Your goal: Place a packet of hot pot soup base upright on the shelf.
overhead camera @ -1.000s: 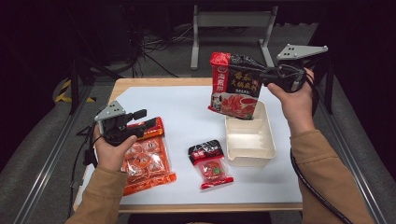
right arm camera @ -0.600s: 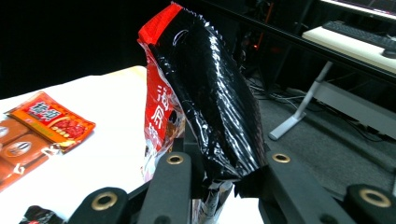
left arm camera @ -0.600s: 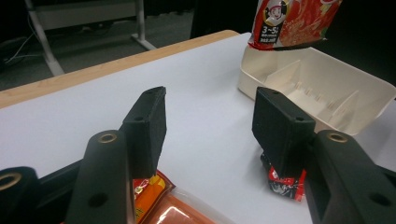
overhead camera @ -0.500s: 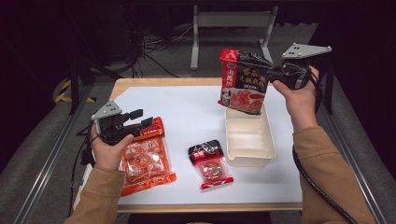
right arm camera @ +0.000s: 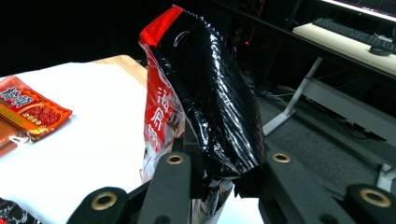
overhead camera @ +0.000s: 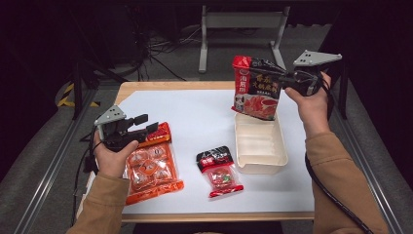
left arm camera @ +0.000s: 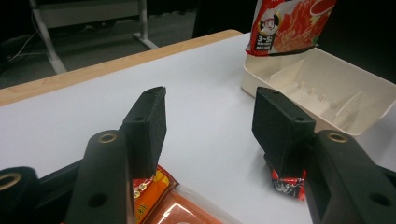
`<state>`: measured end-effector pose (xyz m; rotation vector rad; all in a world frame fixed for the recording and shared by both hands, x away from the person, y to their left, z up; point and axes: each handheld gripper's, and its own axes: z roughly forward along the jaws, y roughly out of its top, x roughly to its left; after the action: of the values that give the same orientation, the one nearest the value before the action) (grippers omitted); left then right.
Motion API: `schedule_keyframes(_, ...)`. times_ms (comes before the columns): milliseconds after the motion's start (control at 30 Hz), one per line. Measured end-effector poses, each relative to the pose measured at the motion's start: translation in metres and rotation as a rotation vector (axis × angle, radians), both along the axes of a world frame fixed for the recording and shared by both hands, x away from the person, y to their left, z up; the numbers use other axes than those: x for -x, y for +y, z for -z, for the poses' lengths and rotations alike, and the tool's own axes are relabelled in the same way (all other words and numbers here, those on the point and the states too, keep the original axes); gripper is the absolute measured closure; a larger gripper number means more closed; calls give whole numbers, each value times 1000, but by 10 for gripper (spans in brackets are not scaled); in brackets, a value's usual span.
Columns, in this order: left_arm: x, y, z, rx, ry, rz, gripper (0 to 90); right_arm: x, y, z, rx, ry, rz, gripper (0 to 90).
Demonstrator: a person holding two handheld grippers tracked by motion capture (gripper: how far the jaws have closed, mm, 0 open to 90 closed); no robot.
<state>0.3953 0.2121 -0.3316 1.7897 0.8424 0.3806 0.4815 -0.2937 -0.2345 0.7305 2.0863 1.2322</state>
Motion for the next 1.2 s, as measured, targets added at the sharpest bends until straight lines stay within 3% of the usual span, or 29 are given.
schedule_keyframes(867,-3,3,4,2,16,-13,442,-7,-4,34,31,25,-13,774)
schedule_keyframes(1100,-3,4,4,1,21,-16,440,-6,-7,46,14,45,-13,759)
schedule_keyframes(1200,-3,4,5,1,22,-17,438,-7,-7,50,37,69,-4,751)
